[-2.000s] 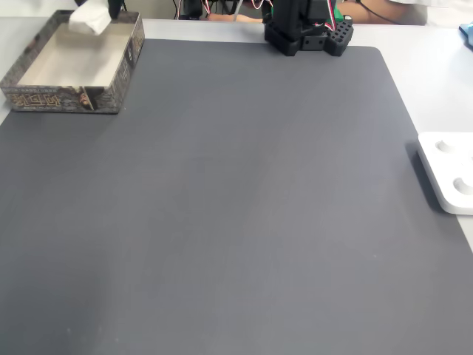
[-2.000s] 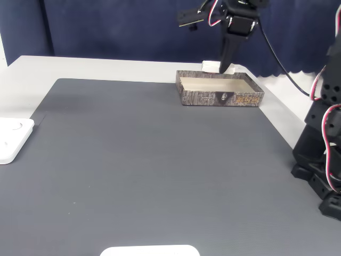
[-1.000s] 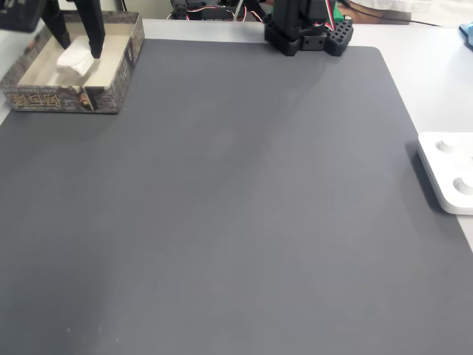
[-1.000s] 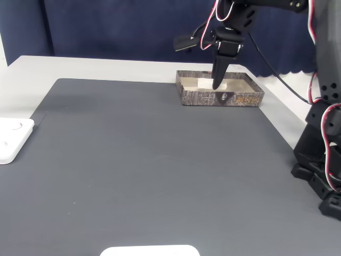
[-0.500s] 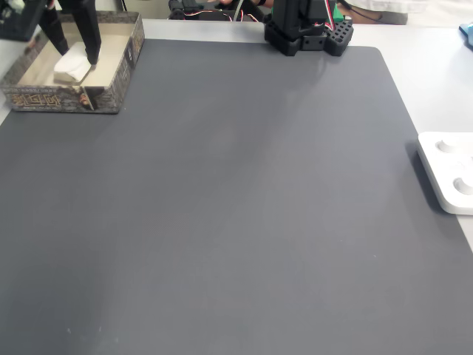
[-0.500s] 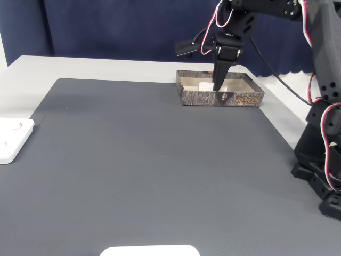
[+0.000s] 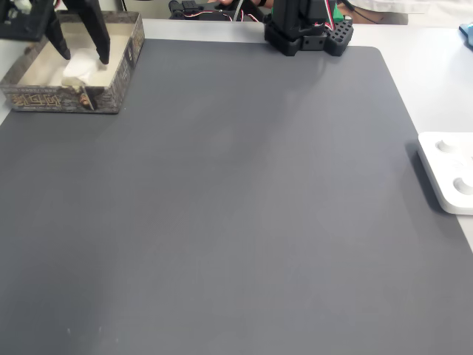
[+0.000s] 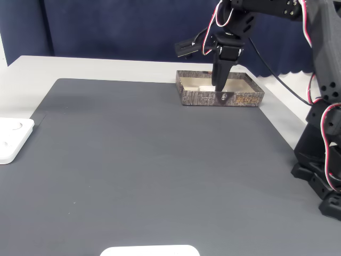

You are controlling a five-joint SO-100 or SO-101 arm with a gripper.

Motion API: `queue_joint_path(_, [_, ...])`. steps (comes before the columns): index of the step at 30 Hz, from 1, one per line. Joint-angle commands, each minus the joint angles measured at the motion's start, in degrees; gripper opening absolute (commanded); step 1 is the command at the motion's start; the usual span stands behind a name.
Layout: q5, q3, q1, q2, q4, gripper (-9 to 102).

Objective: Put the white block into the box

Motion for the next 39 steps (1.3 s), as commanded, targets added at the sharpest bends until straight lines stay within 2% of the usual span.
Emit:
queue_joint_path(1, [0.44,-2.72,0.00,1.49,-0.26,30])
queue_joint_path(20, [0.88,-2.46,-0.26,16.26,-0.53,36])
queue_joint_path(39, [-3.69,19.60,-5.19,39.38,-0.70,32])
